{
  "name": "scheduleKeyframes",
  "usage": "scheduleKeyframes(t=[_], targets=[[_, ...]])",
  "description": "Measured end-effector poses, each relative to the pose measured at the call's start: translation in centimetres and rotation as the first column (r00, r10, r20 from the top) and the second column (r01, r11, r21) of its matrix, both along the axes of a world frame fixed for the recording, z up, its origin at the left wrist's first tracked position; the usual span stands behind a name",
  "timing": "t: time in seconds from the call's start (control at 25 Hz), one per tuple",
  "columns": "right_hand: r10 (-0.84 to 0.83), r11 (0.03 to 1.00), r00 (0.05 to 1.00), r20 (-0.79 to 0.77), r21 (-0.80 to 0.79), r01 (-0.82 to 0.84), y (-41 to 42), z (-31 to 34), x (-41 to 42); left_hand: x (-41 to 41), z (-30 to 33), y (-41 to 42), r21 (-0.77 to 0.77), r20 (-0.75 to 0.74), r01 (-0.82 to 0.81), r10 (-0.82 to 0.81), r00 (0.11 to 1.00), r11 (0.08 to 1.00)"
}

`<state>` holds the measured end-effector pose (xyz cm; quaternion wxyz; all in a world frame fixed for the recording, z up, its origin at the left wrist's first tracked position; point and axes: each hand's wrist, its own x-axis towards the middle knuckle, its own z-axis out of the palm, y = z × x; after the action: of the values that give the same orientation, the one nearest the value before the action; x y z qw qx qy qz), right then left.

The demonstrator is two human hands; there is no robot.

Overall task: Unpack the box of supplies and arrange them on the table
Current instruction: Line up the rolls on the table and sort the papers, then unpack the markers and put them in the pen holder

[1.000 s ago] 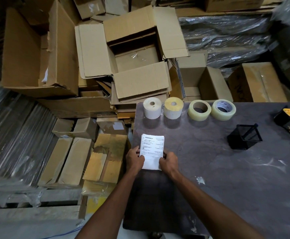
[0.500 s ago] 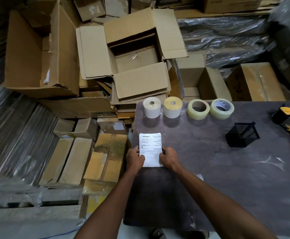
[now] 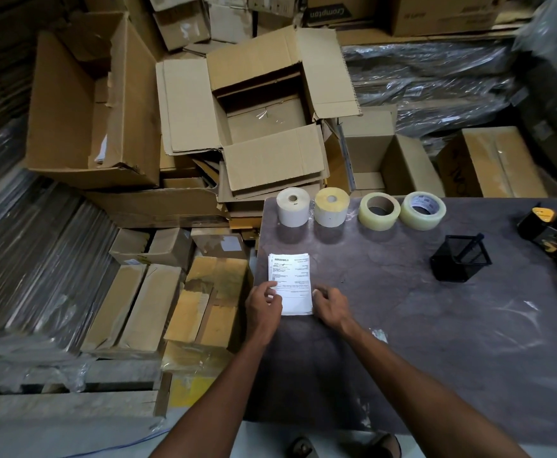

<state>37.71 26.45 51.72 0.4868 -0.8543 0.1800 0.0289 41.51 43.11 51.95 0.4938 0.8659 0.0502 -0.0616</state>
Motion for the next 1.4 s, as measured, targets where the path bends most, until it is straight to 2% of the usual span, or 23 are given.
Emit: scheduleKeyframes(t=[0.2, 0.36, 0.48, 0.6, 0.84, 0.96, 1.24, 1.4], targets=[[-0.091, 0.996, 0.995, 0.043, -0.009, 0.091, -2.0, 0.7, -2.1, -2.1, 1.0, -1.7, -0.068, 0.007, 0.027, -0.027, 1.0, 0.997], [-0.151, 0.987, 0.988, 0.019, 0.053, 0.15, -3.8, 0.7, -3.7, -3.4, 1.0, -3.2, -0.132, -0.05, 0.085, -0.092, 0.995, 0.988], [-0.201, 0.972, 0.98, -0.01, 0.125, 0.201, -6.0, -1.3, -4.4, -4.7, 1.4, -4.6, -0.122, -0.052, 0.157, -0.164, 0.985, 0.98], [-0.179, 0.968, 0.984, -0.019, 0.178, 0.18, -8.5, -2.8, -6.2, -6.8, 2.7, -7.2, -0.212, -0.109, 0.215, -0.241, 0.964, 0.953], [-0.27, 0.931, 0.962, 0.03, 0.262, 0.253, -14.7, -1.1, -13.1, -12.4, 4.1, -14.8, -0.285, -0.159, 0.313, -0.367, 0.917, 0.906], [-0.3, 0.923, 0.953, 0.026, 0.258, 0.284, -19.5, -2.1, -17.1, -16.5, 4.3, -19.4, -0.303, -0.172, 0.337, -0.399, 0.9, 0.891], [-0.381, 0.913, 0.924, 0.014, 0.161, 0.374, -28.0, 3.0, -28.3, -26.1, 4.2, -30.6, -0.352, -0.199, 0.357, -0.442, 0.875, 0.865], [-0.494, 0.862, 0.869, -0.017, 0.12, 0.492, -33.5, 4.3, -32.8, -29.9, 4.0, -36.7, -0.36, -0.229, 0.385, -0.481, 0.847, 0.85]])
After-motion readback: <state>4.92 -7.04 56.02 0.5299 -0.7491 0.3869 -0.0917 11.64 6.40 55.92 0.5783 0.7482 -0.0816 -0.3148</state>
